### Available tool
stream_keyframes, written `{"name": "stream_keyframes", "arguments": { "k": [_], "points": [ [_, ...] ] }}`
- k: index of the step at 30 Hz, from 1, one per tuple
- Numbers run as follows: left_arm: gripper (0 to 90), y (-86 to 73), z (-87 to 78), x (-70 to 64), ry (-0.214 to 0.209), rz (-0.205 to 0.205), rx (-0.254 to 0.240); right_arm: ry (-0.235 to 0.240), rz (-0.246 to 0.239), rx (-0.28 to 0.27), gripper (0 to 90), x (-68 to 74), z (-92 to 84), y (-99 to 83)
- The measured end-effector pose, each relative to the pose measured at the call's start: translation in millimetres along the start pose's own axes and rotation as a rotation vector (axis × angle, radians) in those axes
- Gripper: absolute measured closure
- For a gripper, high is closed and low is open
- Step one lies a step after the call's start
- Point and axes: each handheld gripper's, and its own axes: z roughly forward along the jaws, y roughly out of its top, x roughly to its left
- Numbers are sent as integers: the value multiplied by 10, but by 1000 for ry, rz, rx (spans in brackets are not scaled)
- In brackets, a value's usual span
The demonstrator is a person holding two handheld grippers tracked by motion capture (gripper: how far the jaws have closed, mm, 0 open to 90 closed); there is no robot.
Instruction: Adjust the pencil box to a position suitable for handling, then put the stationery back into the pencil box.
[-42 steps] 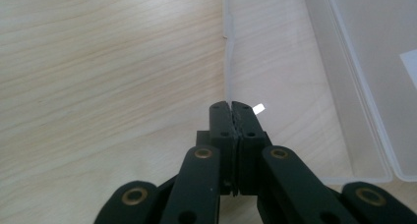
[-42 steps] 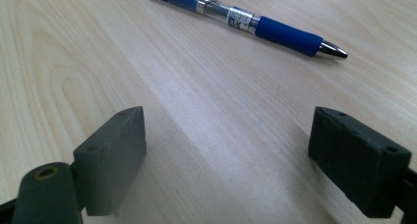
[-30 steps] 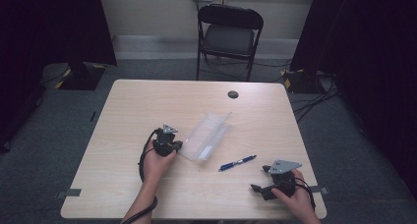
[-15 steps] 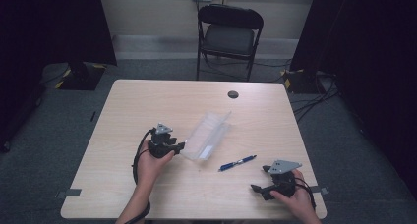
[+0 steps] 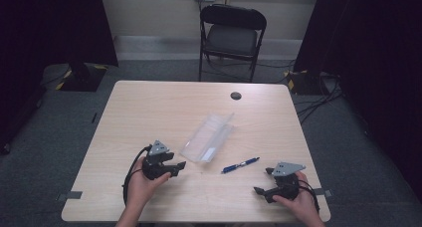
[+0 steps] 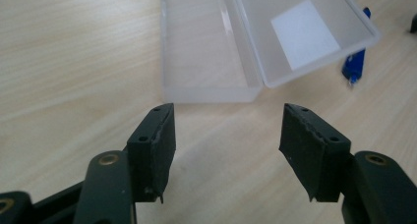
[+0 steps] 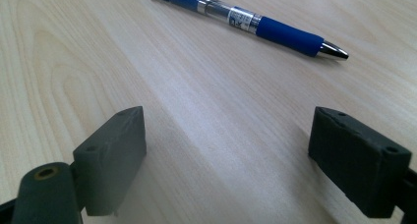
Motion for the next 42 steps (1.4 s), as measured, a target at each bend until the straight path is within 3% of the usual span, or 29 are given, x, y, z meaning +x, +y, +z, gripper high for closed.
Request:
{"name": "stream_keyframes", "arguments": {
  "k": [7,14,21,23,25,31,35,36,42],
  "points": [
    [379,-145,2,-111,-25,25,15,0,1,0,137,1,1,0],
    [365,-276,23,-196,-43,53,0,5,3,-3,147,-2,-2,-1],
    [323,-313,53,-233,-65,82,39,-30,11,-4,208,-82,-36,14],
    [316,-322,62,-233,-66,81,26,-39,18,-17,210,-117,-57,24],
    [277,-327,68,-246,-66,117,35,-48,22,-37,220,-179,-66,75],
    [210,-334,73,-294,-53,166,56,-47,-24,-50,229,-263,-1,226],
    [197,-333,74,-304,-45,174,61,-24,-44,-53,235,-274,110,362],
    [193,-336,74,-295,-62,159,59,-10,-66,-39,235,-273,167,431],
    [193,-336,72,-284,-68,143,52,10,-94,-23,240,-308,297,530]
  ]
}}
